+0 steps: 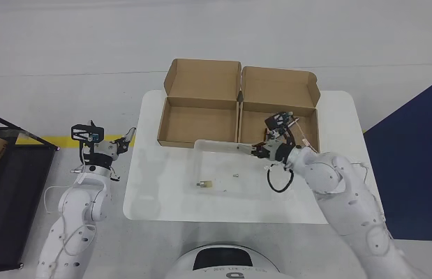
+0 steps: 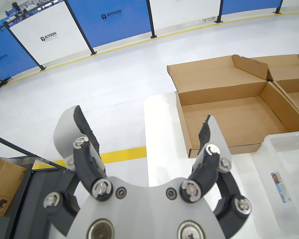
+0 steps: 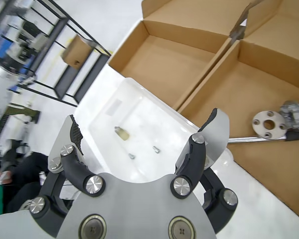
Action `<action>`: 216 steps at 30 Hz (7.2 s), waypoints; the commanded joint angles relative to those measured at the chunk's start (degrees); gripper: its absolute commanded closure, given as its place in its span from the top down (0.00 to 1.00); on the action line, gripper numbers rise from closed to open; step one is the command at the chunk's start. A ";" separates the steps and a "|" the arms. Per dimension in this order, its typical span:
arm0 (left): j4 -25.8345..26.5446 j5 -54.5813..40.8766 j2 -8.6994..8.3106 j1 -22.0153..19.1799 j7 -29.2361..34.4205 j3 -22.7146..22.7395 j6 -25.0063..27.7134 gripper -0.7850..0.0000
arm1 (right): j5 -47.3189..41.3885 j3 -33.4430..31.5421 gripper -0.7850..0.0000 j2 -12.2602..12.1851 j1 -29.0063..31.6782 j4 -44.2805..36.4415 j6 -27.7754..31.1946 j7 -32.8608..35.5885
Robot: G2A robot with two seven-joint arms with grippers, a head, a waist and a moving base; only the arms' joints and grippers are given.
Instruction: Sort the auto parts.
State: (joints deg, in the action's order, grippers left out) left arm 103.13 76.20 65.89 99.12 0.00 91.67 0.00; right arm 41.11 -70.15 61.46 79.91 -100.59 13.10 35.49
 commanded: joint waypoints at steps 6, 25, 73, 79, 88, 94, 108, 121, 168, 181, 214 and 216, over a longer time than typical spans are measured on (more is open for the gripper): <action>0.00 0.00 0.00 0.00 0.00 0.00 0.00 1.00 | 3.24 0.58 1.00 0.10 -0.01 -0.14 -1.50 -1.17; 0.00 0.00 0.00 0.00 0.00 0.00 0.00 1.00 | 34.05 25.79 0.11 4.51 -14.82 4.38 -8.12 27.51; 0.00 0.00 0.00 0.00 0.00 0.00 0.00 1.00 | 27.47 36.01 0.00 11.85 -25.60 30.48 7.69 24.35; 0.00 0.00 0.00 0.00 0.00 0.00 0.00 1.00 | 28.43 35.75 0.00 11.93 -25.13 30.04 7.28 23.88; 0.00 0.00 0.00 0.00 0.00 0.00 0.00 1.00 | 32.62 27.28 0.00 8.15 -17.18 15.76 3.55 20.25; 0.00 0.00 0.00 0.00 0.00 0.00 0.00 1.00 | 25.56 13.63 0.00 4.27 -8.78 6.15 11.03 14.00; 0.00 0.00 0.00 0.00 0.00 0.00 0.00 1.00 | 5.88 -0.73 0.00 1.15 -7.09 9.59 28.02 8.28; 0.00 0.00 0.00 0.00 0.00 0.00 0.00 1.00 | 6.12 -0.43 0.00 1.04 -6.92 9.51 27.97 8.60; 0.00 0.00 0.00 0.00 0.00 0.00 0.00 1.00 | -59.85 14.35 0.00 -0.22 -26.26 40.94 44.90 10.81; 0.00 0.00 0.00 0.00 0.00 0.00 0.00 1.00 | -74.89 13.29 0.00 -0.76 -24.64 40.35 39.15 16.54; 0.00 0.00 0.00 0.00 0.00 0.00 0.00 1.00 | -94.83 5.51 0.00 6.07 -29.02 49.54 12.30 43.39; 0.00 0.00 0.00 0.00 0.00 0.00 0.00 1.00 | -90.15 7.39 0.00 6.70 -30.17 51.27 15.49 40.20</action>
State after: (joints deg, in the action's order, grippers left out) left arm 103.13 76.20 65.89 99.12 0.00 91.67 0.00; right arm -51.75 -63.80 67.83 50.37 -50.34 26.87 77.42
